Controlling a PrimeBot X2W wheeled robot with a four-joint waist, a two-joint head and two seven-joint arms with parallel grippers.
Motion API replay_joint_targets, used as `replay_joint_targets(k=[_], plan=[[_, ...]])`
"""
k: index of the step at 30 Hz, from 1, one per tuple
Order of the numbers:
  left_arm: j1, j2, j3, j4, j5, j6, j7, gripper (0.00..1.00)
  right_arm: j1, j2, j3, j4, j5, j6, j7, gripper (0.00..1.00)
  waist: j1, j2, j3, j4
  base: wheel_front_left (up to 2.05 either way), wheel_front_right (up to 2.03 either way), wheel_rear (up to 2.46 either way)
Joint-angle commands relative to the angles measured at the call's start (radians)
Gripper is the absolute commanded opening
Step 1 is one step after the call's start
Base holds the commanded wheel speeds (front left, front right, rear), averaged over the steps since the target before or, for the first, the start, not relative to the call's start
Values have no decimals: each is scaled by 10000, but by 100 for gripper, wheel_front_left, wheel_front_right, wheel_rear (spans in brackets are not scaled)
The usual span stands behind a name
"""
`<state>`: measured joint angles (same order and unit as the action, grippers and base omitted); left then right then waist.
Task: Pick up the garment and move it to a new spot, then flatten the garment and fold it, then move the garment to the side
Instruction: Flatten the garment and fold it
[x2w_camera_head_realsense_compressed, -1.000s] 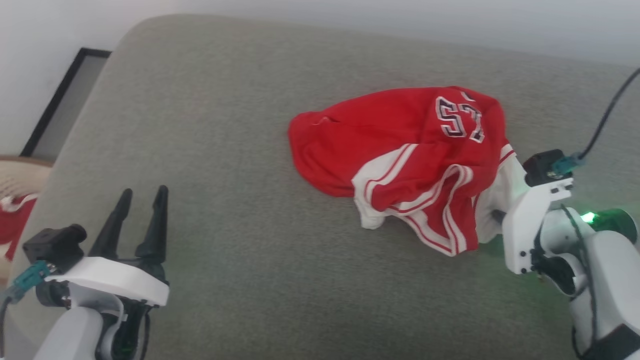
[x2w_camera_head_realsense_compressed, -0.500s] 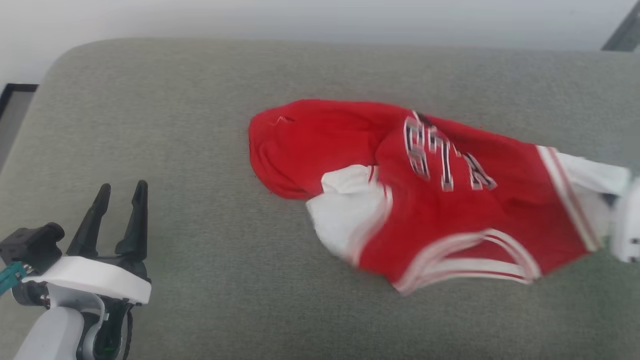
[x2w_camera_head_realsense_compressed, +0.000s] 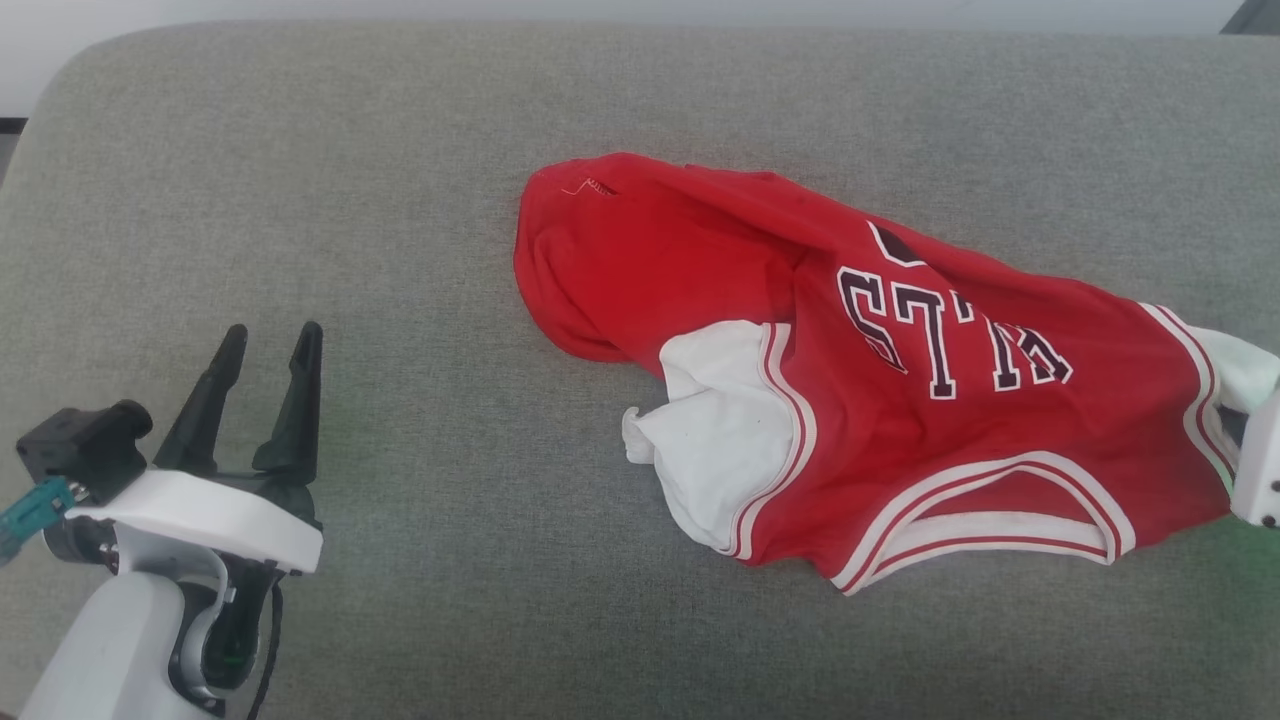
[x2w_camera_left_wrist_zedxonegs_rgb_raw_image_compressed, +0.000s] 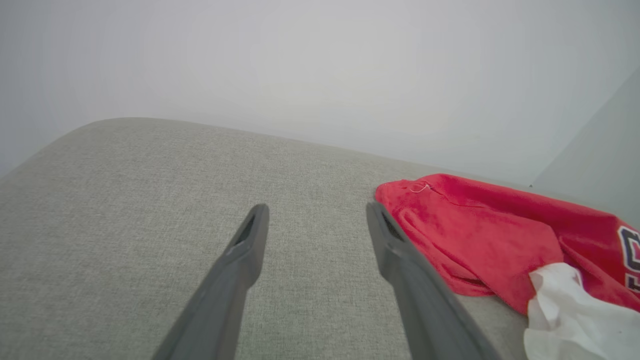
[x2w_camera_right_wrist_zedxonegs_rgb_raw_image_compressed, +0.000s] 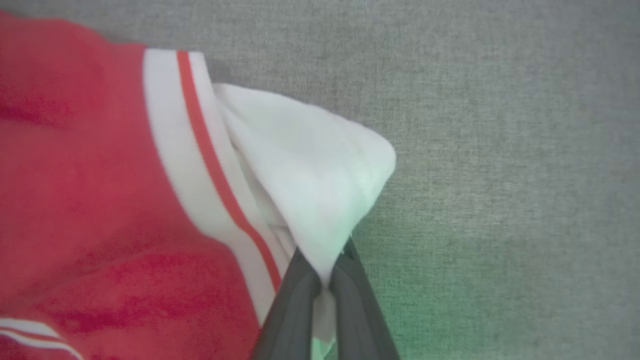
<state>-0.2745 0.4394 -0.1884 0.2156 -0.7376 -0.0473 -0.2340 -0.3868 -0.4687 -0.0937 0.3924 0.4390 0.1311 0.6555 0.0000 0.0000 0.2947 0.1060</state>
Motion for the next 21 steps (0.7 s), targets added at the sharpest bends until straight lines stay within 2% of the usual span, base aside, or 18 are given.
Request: replay_joint_targets(k=[1,2,3,4,5,9,15,21], plan=[[-197,18,-20,51,61,-37,25,100,-136,174,186,510,91,-6,-181,0,0,0,15,33,0,0,0],[-234,37,-35,70,55,-56,56,100,-253,198,265,805,150,-6,-295,0,0,0,7,36,0,0,0],[-258,62,-53,102,55,-73,91,100,-363,179,377,1067,167,-6,-381,14,0,0,-14,42,0,0,0],[-273,94,-76,129,53,-96,130,100,-460,155,495,1267,196,-6,-462,36,0,0,-41,33,0,0,0],[-298,116,-89,148,30,-96,177,100,-572,155,602,1442,252,-6,-540,100,0,0,-82,10,0,0,0],[-325,261,-125,121,-82,-124,462,100,-817,-19,1009,1733,378,-3,-839,100,0,0,-301,-149,0,0,0],[-224,469,-166,-227,-406,-35,1208,100,-981,-274,1193,1519,554,-5,-1495,100,0,0,-597,-520,0,0,0],[-149,833,-324,-1073,-635,278,2574,100,-863,-157,1029,858,620,-5,-2634,100,0,0,-890,-1134,0,0,0]])
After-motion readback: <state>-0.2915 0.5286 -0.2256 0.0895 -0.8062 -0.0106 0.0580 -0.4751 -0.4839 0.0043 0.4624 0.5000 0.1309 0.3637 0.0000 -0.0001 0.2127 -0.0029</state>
